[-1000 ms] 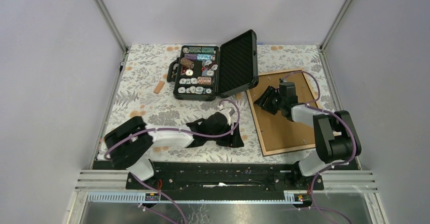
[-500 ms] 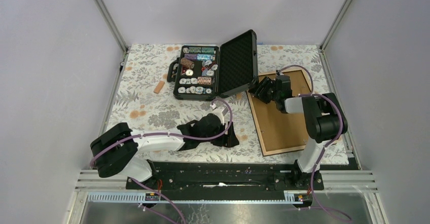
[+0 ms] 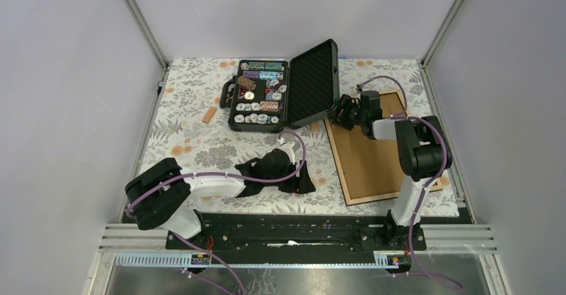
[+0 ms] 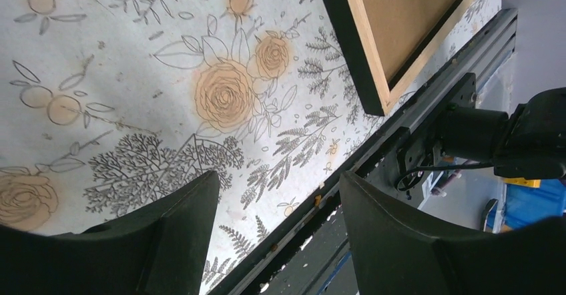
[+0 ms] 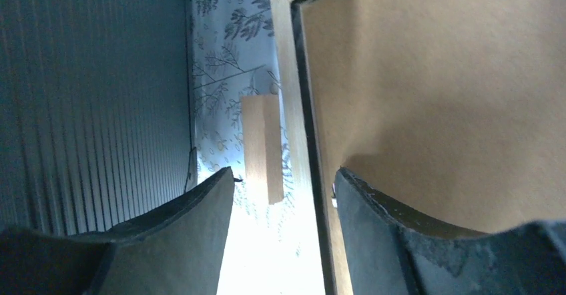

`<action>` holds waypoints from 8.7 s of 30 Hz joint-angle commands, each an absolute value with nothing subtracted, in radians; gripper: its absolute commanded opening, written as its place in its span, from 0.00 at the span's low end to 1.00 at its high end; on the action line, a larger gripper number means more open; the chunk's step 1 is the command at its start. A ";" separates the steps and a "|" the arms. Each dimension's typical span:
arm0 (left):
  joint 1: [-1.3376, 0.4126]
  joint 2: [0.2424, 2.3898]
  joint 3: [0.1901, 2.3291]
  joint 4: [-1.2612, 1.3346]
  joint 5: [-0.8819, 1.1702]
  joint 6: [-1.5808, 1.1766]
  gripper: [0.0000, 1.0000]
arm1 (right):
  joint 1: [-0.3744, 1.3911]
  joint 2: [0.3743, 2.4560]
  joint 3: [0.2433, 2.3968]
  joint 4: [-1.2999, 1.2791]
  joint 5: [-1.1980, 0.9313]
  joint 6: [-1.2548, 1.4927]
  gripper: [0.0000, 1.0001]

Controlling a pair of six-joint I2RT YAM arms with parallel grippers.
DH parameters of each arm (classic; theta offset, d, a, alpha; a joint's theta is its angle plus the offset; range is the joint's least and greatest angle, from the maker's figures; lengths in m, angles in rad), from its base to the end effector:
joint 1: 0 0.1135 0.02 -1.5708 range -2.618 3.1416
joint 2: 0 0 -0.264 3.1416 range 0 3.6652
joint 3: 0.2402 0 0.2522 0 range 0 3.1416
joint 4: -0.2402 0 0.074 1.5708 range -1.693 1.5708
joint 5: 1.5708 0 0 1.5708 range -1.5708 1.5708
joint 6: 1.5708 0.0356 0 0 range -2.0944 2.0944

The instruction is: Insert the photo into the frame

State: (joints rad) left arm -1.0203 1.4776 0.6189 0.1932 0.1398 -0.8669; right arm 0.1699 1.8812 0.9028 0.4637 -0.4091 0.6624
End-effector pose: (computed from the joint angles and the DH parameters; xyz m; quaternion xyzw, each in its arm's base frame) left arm 0.1458 -0.2471 0.1627 0.0992 0.8921 -0.3901 0.2052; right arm 0.3722 0.0782 0.1427 0.1069 0.8452 0.3599 0.3803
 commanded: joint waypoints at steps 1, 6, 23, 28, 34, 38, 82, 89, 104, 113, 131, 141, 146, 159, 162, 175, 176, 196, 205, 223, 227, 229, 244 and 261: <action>-0.956 1.501 0.611 0.312 0.199 -0.918 0.71 | 0.174 1.967 0.969 0.358 -0.553 0.607 0.62; -0.882 1.586 0.663 0.367 0.252 -0.965 0.70 | 0.174 2.005 0.981 0.297 -0.687 0.655 0.60; -0.877 1.972 0.983 0.401 0.188 -1.080 0.55 | 0.073 1.885 0.986 0.209 -0.749 0.644 0.63; -0.888 2.013 1.012 0.394 0.173 -1.081 0.52 | 0.074 1.934 1.003 0.193 -0.723 0.594 0.63; -0.890 2.043 1.023 0.394 0.169 -1.080 0.49 | 0.087 2.014 1.012 0.216 -0.759 0.596 0.62; -0.879 2.065 1.022 0.415 0.198 -1.083 0.44 | 0.108 2.037 0.962 0.298 -0.797 0.644 0.59; -0.837 1.275 0.808 -0.003 0.280 -0.696 0.67 | 0.110 1.262 0.943 -0.568 -0.152 0.355 1.00; -0.798 1.024 0.994 -0.285 0.211 -0.545 0.79 | 0.130 1.274 0.970 -0.696 -0.265 0.329 0.92; -0.799 0.899 0.988 -0.340 -0.026 -0.364 0.87 | 0.467 1.616 1.027 -0.626 -0.045 0.590 0.56; -0.814 0.878 0.954 -0.340 -0.093 -0.342 0.88 | 0.515 1.682 1.026 -0.627 0.117 0.642 0.28; -0.818 0.890 0.953 -0.345 -0.119 -0.332 0.88 | 0.467 1.743 1.110 -0.528 0.270 1.086 0.00; -0.794 0.911 0.946 -0.336 -0.115 -0.334 0.88 | 0.302 1.842 1.200 -0.447 0.161 1.199 0.00; -0.777 0.942 0.943 -0.328 -0.100 -0.339 0.88 | 0.280 1.896 1.226 -0.338 0.091 1.368 0.00; -0.677 1.026 0.916 -0.278 0.040 -0.401 0.89 | 0.276 1.702 1.139 -0.280 0.159 1.101 0.63; -0.675 1.052 0.914 -0.264 0.077 -0.433 0.89 | 0.261 1.562 1.051 -0.350 0.202 0.864 0.75; -0.834 1.341 0.788 0.128 0.292 -0.816 0.96 | 0.061 1.170 0.698 -0.489 0.116 0.582 1.00; -0.863 1.391 0.800 0.143 0.273 -0.826 0.96 | 0.044 1.167 0.683 -0.481 0.095 0.594 1.00; -0.892 1.957 1.037 0.346 0.301 -0.932 0.90 | 0.166 1.036 0.359 -0.498 -0.208 0.859 1.00; -0.817 1.989 1.060 0.321 0.313 -0.901 0.87 | 0.328 0.897 0.303 -0.514 -0.239 0.936 0.99; -0.756 2.021 1.123 0.243 0.341 -0.870 0.84 | 0.347 1.118 0.508 -0.409 0.038 0.744 0.95; -0.756 2.013 1.072 0.284 0.357 -0.901 0.83 | 0.348 1.103 0.488 -0.314 0.036 0.742 0.92; -0.756 2.002 1.042 0.306 0.358 -0.915 0.83 | 0.347 1.080 0.455 -0.253 0.044 0.753 0.89; -0.786 1.992 1.010 0.339 0.355 -0.944 0.79 | 0.348 1.164 0.405 -0.041 -0.127 0.766 0.78; -0.788 2.043 1.076 0.301 0.356 -0.916 0.79 | 0.341 1.057 0.564 -0.243 -0.121 0.652 0.75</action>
